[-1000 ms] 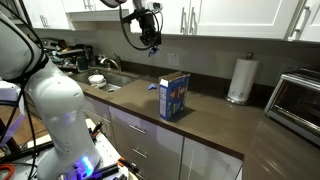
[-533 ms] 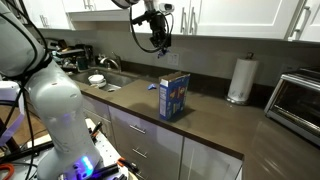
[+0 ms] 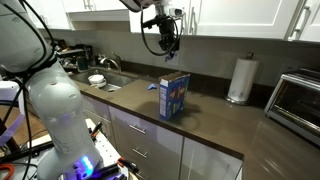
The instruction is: Put one of the blue sachets on the counter inside the blue box
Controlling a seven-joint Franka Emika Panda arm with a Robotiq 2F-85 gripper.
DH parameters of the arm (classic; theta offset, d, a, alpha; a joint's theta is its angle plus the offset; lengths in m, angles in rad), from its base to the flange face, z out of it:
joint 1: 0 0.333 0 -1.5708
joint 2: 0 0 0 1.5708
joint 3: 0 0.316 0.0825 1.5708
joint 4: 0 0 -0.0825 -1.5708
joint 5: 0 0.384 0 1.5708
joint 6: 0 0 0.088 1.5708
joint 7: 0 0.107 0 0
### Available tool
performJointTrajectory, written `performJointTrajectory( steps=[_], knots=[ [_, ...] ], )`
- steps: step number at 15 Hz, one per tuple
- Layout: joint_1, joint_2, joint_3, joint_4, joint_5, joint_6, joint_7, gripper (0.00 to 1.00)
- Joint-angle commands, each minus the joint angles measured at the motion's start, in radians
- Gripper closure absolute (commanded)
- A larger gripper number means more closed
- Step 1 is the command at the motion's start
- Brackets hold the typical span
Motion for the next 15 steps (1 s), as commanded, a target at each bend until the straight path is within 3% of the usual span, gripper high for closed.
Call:
performJointTrajectory(
  steps=[1,15],
  knots=[
    [-0.012,0.054,-0.008,0.034,-0.011,0.016,0.004,0.94],
    [-0.014,0.142,-0.043,0.001,-0.019,0.083,0.011,0.94]
  ],
)
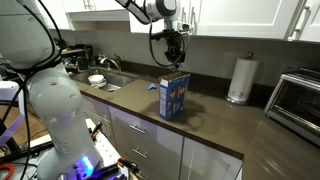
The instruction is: Put one of the blue sachets on the counter inside the blue box
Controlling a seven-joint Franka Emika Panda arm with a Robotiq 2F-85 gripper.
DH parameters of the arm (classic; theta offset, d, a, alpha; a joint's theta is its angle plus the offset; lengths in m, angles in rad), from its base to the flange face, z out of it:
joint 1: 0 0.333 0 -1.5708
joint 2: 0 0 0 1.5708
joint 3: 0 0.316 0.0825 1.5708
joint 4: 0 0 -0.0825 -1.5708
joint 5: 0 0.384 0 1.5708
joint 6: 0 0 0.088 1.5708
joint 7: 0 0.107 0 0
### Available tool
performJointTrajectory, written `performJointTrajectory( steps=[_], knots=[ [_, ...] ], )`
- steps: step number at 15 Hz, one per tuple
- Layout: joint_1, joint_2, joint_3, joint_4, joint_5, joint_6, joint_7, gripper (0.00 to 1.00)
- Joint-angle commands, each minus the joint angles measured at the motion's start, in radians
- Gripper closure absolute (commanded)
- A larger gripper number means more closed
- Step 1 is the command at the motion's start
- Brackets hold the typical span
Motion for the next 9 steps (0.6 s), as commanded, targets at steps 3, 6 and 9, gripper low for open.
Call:
performJointTrajectory(
  steps=[3,6,9],
  knots=[
    [-0.013,0.019,-0.005,-0.016,-0.016,0.019,0.008,0.80],
    [-0.010,0.012,-0.006,-0.023,-0.014,0.007,0.005,0.49],
    [-0.005,-0.002,0.001,-0.026,-0.019,-0.012,0.009,0.30]
  ],
)
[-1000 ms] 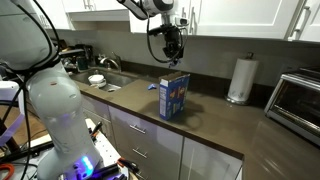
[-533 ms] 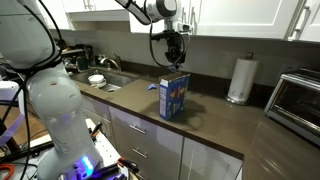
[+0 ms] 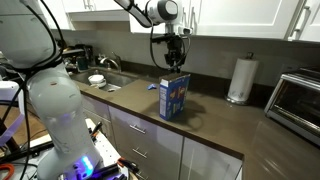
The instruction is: Put one of the blue sachets on the counter inside the blue box
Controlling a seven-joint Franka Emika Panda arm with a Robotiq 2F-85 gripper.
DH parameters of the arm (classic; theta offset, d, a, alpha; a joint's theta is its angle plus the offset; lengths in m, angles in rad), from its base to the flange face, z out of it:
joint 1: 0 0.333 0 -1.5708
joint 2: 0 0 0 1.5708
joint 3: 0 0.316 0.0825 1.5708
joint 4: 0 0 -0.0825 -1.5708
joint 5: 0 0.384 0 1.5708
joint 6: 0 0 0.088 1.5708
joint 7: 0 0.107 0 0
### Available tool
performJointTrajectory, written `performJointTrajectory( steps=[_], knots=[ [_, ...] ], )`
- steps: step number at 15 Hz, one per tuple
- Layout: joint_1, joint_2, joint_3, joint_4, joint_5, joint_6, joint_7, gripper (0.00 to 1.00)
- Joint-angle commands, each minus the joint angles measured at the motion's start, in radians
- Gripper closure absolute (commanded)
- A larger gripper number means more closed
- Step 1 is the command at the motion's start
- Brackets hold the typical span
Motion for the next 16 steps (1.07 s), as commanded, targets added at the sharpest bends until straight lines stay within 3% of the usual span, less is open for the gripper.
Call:
performJointTrajectory(
  steps=[1,5,16],
  knots=[
    [-0.005,-0.027,0.015,-0.014,-0.023,-0.015,0.013,0.23],
    [-0.002,-0.046,0.023,-0.018,-0.019,-0.024,0.007,0.00],
    [0.026,-0.124,0.058,-0.058,0.017,-0.012,-0.043,0.00]
  ],
)
